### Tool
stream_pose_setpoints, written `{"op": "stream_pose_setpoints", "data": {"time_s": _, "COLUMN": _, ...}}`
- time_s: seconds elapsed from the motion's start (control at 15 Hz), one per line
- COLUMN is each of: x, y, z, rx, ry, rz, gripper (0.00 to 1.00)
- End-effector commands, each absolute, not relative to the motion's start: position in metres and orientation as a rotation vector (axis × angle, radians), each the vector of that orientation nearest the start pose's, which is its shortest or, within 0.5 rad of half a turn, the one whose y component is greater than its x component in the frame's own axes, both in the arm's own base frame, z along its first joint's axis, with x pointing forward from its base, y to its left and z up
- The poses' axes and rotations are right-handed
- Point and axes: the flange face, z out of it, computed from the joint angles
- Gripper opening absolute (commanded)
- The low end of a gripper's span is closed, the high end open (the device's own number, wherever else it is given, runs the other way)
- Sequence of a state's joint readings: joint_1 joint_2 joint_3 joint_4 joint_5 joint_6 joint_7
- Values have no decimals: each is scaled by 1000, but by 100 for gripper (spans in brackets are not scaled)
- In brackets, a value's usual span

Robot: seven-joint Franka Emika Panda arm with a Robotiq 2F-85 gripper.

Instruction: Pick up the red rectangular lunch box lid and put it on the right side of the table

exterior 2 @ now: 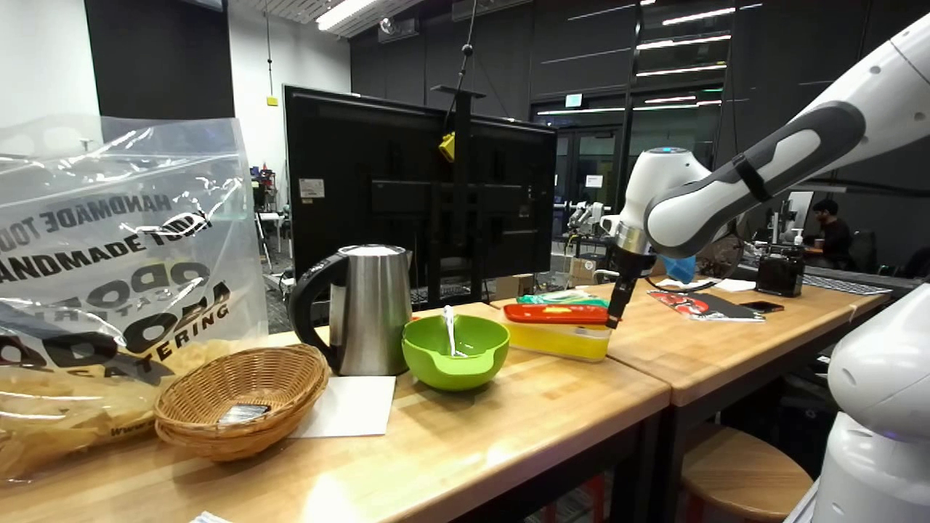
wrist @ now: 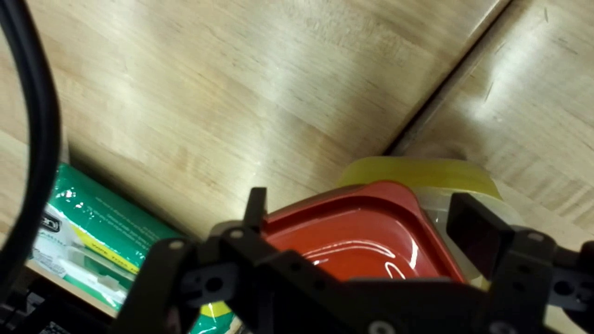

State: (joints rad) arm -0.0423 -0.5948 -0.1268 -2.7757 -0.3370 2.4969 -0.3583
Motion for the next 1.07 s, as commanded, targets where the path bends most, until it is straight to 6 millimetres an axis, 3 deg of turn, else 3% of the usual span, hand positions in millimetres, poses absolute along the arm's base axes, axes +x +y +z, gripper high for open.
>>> {"op": "stream_pose_setpoints", "data": {"time_s": 0.0, "x": 368, "y": -62, "z": 413, "rx": -3278, "ry": -713, "rz": -476, "gripper": 100}}
{"op": "stream_pose_setpoints", "data": {"time_s": 1.0, "x": 375, "y": -35, "z": 409, "rx": -3254, "ry": -841, "rz": -499, "gripper": 100}}
